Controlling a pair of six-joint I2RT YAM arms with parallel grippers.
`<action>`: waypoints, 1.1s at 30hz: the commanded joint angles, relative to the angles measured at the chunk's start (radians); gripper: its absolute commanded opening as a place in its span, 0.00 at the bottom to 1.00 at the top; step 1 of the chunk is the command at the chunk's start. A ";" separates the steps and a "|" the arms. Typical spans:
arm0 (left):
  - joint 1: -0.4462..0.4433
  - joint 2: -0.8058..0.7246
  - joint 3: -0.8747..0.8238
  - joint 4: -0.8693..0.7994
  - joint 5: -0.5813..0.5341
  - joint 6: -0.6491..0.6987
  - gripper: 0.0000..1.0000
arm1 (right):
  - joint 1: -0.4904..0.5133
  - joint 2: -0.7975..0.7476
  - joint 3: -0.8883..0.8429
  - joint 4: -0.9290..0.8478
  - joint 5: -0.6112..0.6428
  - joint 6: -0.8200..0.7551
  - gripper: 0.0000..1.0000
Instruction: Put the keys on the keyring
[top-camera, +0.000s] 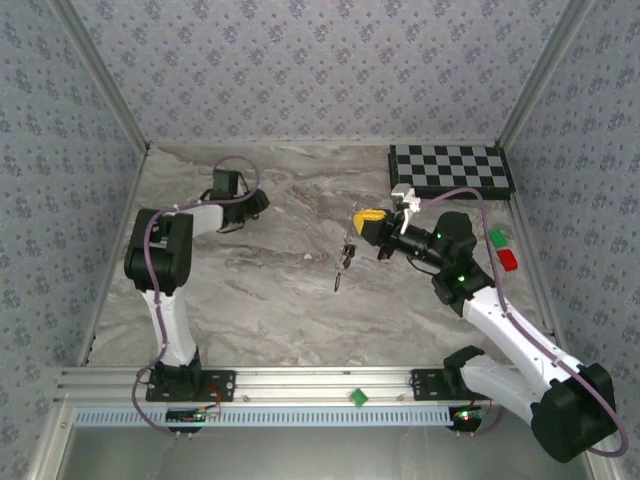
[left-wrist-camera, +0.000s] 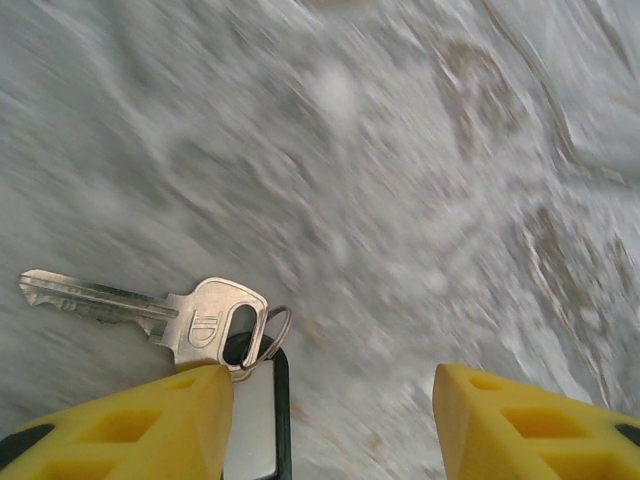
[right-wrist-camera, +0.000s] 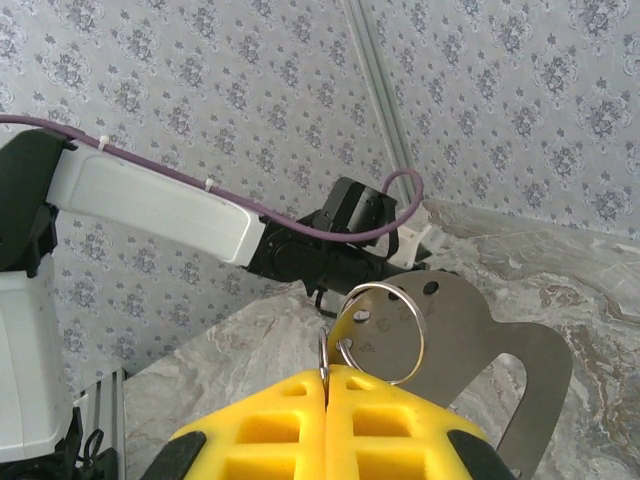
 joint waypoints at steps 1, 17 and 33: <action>-0.075 -0.025 -0.050 -0.057 0.033 -0.026 0.55 | -0.006 -0.017 -0.010 0.043 0.003 0.008 0.00; -0.427 -0.181 -0.328 0.138 -0.036 -0.297 0.56 | -0.015 -0.076 -0.024 -0.007 0.026 -0.014 0.00; -0.538 -0.442 -0.344 0.062 -0.232 -0.239 0.57 | -0.021 -0.054 -0.025 -0.001 0.026 -0.012 0.00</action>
